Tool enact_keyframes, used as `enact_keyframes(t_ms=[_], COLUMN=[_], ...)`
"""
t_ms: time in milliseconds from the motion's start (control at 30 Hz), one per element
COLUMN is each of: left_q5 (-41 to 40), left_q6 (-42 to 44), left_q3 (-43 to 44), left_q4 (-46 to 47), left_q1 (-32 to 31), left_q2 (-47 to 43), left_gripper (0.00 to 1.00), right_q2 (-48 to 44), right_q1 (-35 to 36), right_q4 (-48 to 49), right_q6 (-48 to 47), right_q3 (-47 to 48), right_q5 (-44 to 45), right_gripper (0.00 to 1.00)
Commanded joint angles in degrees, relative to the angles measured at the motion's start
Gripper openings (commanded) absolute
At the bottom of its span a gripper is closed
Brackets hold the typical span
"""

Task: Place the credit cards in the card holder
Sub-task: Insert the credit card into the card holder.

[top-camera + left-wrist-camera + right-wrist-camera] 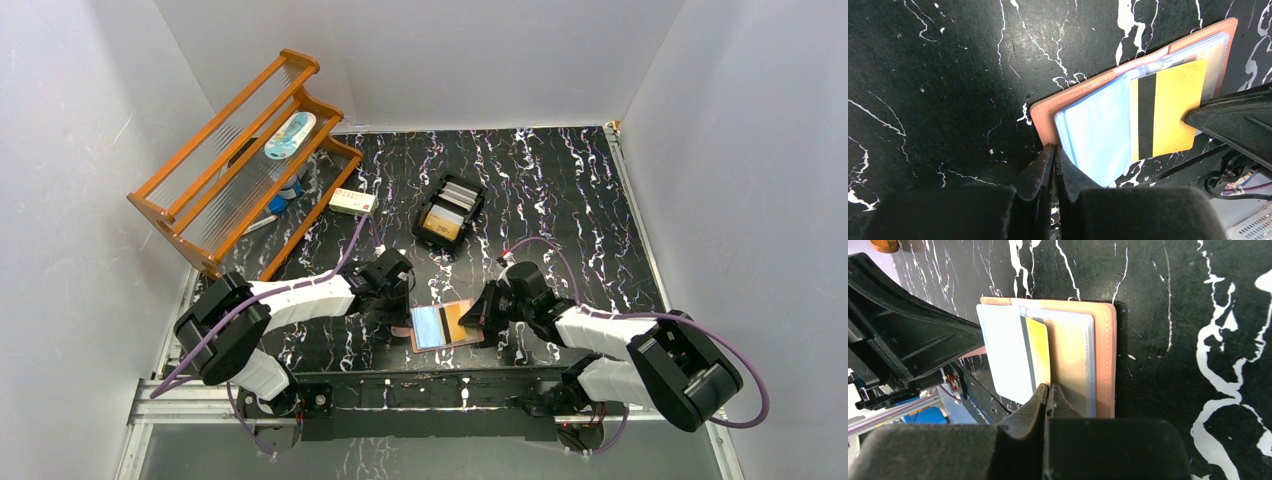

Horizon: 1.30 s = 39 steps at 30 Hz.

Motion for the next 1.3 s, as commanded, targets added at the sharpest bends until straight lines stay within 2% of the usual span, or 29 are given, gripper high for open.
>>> enact_keyframes(t_ms=[0, 267, 633, 733, 967, 1167, 1267], left_q5=[-2.7, -2.2, -2.1, -1.9, -1.7, -1.1, -0.9], left_q6=[0.9, 0.8, 0.5, 0.2, -0.4, -0.7, -0.9], left_q3=[-1.5, -1.0, -1.0, -1.0, -1.3, -1.2, -1.2], left_q4=[-1.4, -1.2, -1.2, -1.2, -1.1, -0.6, -0.4], left_q1=[-0.4, -0.4, -0.4, -0.4, -0.5, -0.7, -0.8], left_q2=[4.6, 5.8, 5.5, 5.3, 5.2, 5.2, 5.1], left_gripper=[0.03, 0.03, 0.03, 0.03, 0.04, 0.04, 0.04], right_q2=[2.9, 5.0, 5.4, 5.9, 6.4, 6.0, 7.8], right_q1=[0.3, 0.7, 0.7, 0.7, 3.8, 5.2, 6.4], right_q4=[1.3, 6.8, 8.8, 9.6, 2.7, 2.5, 2.7], right_q6=[-1.1, 0.9, 2.4, 3.0, 2.0, 2.4, 2.7], right_q3=[1.3, 0.7, -0.5, -0.6, 3.4, 3.9, 7.0], right_q5=[-1.1, -3.9, -4.7, -4.4, -0.2, 1.2, 1.7], right_gripper=[0.0, 0.0, 0.0, 0.05, 0.07, 0.07, 0.07])
